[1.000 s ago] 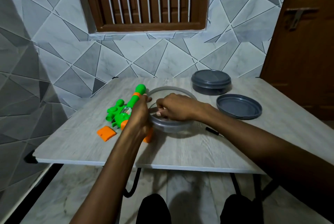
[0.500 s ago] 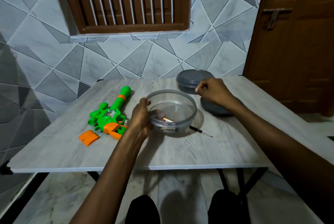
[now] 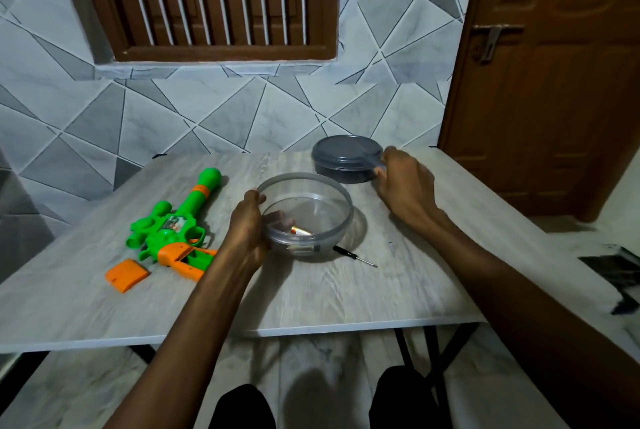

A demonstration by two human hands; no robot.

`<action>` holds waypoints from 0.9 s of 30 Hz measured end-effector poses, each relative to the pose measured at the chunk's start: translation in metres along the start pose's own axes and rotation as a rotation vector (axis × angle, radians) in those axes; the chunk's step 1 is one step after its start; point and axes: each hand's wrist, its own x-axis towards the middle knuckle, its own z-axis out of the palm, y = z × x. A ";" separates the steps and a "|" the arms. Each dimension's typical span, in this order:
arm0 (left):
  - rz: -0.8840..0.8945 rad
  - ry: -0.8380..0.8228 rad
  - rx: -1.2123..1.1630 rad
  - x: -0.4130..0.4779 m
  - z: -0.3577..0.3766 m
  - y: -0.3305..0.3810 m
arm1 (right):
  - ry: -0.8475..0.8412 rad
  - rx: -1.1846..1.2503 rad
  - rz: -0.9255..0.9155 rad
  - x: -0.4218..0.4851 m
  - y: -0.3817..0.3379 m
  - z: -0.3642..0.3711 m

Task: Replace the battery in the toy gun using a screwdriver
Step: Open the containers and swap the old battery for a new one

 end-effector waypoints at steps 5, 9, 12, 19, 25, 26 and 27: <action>-0.002 0.006 -0.004 -0.002 0.000 0.002 | 0.404 0.539 -0.062 0.002 -0.038 -0.054; 0.001 0.017 -0.027 -0.008 -0.002 0.004 | 0.390 0.989 0.200 0.012 -0.054 -0.067; 0.018 0.017 -0.048 -0.013 -0.004 0.006 | 0.011 1.159 0.520 0.022 -0.053 -0.047; 0.064 -0.006 -0.054 -0.019 -0.004 0.009 | -0.585 1.168 0.656 -0.005 -0.064 -0.017; 0.048 -0.028 -0.020 -0.026 -0.007 0.014 | -0.563 0.975 0.574 -0.014 -0.081 -0.011; 0.041 -0.033 -0.023 -0.027 -0.007 0.015 | -0.553 0.948 0.550 -0.013 -0.083 -0.008; 0.031 -0.030 -0.035 -0.026 -0.009 0.016 | -0.542 0.929 0.541 -0.013 -0.086 -0.007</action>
